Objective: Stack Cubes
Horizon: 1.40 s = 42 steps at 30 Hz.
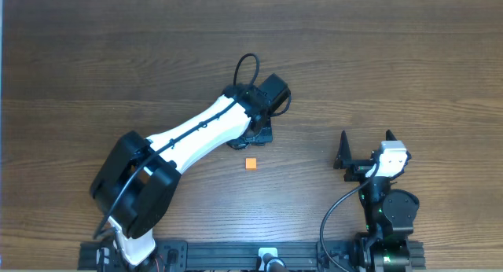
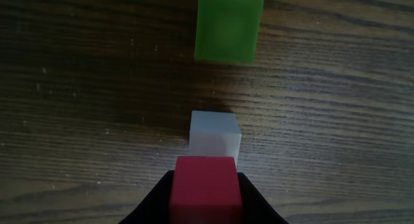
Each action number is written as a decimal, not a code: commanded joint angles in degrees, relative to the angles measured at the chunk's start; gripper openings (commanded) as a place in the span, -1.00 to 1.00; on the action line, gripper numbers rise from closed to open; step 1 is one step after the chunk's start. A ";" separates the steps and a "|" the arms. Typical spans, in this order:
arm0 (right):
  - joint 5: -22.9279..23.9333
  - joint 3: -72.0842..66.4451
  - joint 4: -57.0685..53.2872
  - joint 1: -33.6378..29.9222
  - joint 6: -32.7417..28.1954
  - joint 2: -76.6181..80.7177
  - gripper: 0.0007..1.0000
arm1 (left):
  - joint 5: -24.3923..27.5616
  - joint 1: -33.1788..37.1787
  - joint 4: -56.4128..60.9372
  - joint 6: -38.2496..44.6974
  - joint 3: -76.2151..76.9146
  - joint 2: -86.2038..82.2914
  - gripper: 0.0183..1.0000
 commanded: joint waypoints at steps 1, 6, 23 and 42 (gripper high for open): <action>0.37 -0.50 0.15 0.37 0.13 -0.59 0.99 | -0.76 0.37 0.37 0.66 0.55 1.03 -0.95; 0.37 -0.50 0.15 0.37 0.13 -0.59 0.98 | -0.92 0.59 0.39 0.68 0.55 1.03 -0.95; 0.37 -0.50 0.15 0.37 0.13 -0.59 0.98 | -0.90 1.22 1.68 0.90 0.55 1.90 -0.96; 0.37 -0.50 0.15 0.37 0.13 -0.59 0.98 | -0.66 1.22 1.90 0.85 0.55 1.99 -0.95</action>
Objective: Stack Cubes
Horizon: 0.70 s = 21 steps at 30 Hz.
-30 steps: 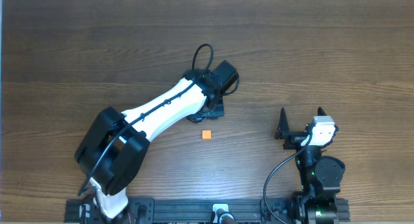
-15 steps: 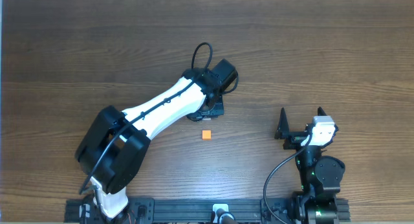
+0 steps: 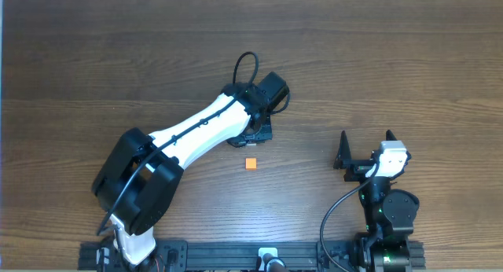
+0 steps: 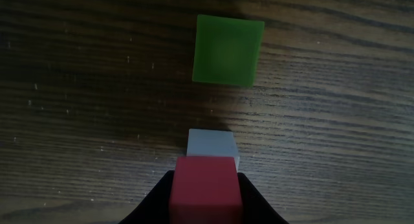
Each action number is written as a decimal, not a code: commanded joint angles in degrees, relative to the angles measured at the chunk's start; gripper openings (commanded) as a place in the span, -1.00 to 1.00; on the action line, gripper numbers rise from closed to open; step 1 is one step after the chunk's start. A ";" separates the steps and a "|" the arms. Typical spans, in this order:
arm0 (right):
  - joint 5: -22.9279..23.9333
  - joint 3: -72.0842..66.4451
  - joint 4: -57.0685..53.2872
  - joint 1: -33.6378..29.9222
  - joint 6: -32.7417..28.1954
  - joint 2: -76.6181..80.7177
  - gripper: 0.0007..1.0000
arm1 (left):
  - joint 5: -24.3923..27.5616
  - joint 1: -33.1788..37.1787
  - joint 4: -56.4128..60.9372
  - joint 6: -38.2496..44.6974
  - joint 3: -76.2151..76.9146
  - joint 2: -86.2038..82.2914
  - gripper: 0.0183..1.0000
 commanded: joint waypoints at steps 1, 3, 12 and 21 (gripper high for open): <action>0.35 -0.50 0.15 0.37 0.11 -0.59 0.98 | -0.61 0.42 0.00 0.85 0.55 0.96 -0.95; 0.35 -0.50 0.15 0.37 0.11 -0.59 0.98 | -0.42 0.42 0.00 0.85 0.55 0.96 -0.95; 0.35 -0.50 0.15 0.37 0.11 -0.59 0.99 | -0.22 0.42 0.02 0.87 0.55 1.33 -0.95; 0.35 -0.50 0.15 0.37 0.11 -0.59 0.98 | 0.02 0.42 0.46 0.87 0.55 1.49 -0.95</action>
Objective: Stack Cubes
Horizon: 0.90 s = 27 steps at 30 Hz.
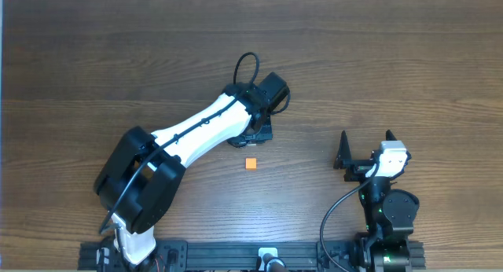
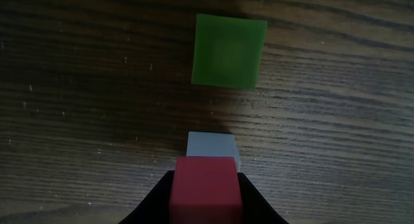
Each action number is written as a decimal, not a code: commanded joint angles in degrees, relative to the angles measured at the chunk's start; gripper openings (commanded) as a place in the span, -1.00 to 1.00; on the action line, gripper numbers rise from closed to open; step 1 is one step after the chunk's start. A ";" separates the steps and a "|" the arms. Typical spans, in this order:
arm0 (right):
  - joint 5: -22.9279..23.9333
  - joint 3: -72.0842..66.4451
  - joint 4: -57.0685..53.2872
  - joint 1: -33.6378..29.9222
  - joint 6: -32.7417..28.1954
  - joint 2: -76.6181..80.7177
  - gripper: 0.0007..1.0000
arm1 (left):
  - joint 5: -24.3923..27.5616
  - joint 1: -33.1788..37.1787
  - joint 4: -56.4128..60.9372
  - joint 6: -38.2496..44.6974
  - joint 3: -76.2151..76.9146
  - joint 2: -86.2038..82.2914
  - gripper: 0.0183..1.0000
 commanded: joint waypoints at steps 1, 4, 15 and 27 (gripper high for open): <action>0.37 -0.50 0.17 0.37 0.11 -0.59 0.99 | -0.02 0.42 0.20 0.87 0.55 0.85 -0.94; 0.37 -0.50 0.17 0.37 0.11 -0.59 0.99 | -0.02 0.42 0.26 0.87 0.55 0.87 -0.92; 0.37 -0.50 0.17 0.37 0.11 -0.59 0.98 | -0.02 0.42 0.37 0.90 0.55 0.87 -0.50; 0.37 -0.50 0.17 0.37 0.11 -0.59 0.99 | 0.20 0.42 0.35 0.92 0.55 0.87 0.09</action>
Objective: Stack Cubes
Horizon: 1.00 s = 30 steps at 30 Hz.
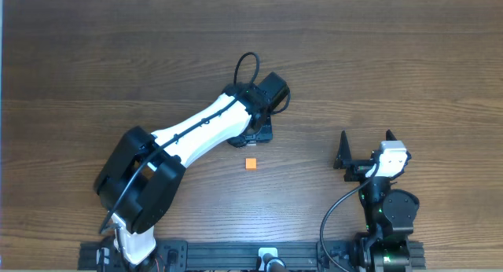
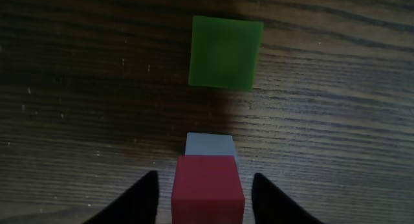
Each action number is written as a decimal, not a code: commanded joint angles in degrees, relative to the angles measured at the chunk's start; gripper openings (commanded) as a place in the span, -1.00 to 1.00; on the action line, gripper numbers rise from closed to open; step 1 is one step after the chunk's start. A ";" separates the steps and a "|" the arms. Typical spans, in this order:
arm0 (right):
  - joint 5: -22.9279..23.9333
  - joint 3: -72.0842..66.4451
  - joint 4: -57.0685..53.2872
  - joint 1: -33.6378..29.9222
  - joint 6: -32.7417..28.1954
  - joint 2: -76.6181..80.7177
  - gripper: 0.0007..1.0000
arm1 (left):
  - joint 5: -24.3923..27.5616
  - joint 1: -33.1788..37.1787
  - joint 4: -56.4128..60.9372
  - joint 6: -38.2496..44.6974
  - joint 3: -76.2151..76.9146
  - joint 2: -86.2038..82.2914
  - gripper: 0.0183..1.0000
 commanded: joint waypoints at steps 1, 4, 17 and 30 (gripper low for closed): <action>0.35 -0.50 0.15 0.37 0.11 -0.59 0.98 | 0.24 0.39 0.13 0.31 0.55 0.87 0.18; 0.35 -0.50 0.15 0.37 0.11 -0.59 0.98 | 0.83 0.39 0.11 0.63 0.55 0.85 0.71; 0.35 -0.50 0.15 0.37 0.11 -0.59 0.98 | 5.22 -4.17 -2.64 -3.39 -4.09 -5.97 0.98; 0.35 -0.50 0.15 0.37 0.11 -0.59 0.98 | 6.43 -7.23 2.08 -6.05 -13.09 -9.14 0.81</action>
